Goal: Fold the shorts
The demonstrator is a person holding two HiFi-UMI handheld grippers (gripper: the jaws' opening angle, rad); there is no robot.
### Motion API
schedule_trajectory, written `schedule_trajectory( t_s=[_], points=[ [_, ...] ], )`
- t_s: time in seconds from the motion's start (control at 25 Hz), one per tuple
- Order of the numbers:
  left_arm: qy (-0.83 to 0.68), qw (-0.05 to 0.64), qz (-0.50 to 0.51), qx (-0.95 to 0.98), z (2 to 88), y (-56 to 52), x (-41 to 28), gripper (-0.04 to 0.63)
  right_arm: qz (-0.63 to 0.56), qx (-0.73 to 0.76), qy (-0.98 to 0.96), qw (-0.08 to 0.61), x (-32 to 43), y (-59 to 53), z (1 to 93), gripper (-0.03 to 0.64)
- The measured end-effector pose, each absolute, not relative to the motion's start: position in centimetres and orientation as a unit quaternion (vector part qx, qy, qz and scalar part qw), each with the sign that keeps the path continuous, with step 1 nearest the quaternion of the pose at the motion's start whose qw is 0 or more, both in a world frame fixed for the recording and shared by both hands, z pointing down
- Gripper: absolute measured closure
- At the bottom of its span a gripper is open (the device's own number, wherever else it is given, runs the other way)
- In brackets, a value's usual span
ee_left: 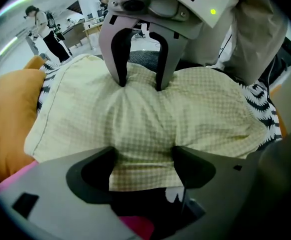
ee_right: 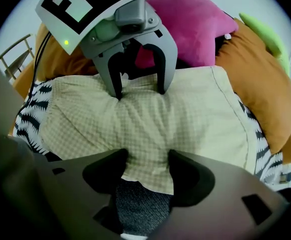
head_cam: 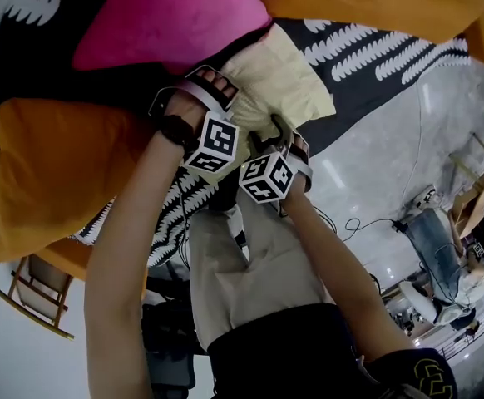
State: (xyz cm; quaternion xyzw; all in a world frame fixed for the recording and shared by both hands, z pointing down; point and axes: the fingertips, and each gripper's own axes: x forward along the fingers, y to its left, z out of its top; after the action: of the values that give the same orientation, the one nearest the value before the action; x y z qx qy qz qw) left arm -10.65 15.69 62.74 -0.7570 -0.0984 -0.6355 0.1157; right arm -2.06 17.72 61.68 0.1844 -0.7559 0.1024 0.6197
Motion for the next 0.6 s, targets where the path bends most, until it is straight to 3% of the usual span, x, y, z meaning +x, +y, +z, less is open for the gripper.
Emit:
schedule_trajectory(
  t_s=[0.16, 0.4, 0.6],
  points=[
    [-0.091, 0.118, -0.633, -0.76, 63.7, 15.5, -9.5, 0.222, 0.093, 0.184, -0.745, 0.634, -1.2, 18.6, 62.0, 0.359],
    [-0.083, 0.119, -0.628, -0.764, 63.4, 14.7, -10.0, 0.221, 0.107, 0.182, -0.749, 0.628, -1.8, 17.8, 62.8, 0.357],
    [-0.079, 0.107, -0.616, -0.777, 63.5, 15.9, -10.2, 0.279, 0.12, 0.175, -0.736, 0.643, -1.8, 18.6, 63.4, 0.376]
  ],
)
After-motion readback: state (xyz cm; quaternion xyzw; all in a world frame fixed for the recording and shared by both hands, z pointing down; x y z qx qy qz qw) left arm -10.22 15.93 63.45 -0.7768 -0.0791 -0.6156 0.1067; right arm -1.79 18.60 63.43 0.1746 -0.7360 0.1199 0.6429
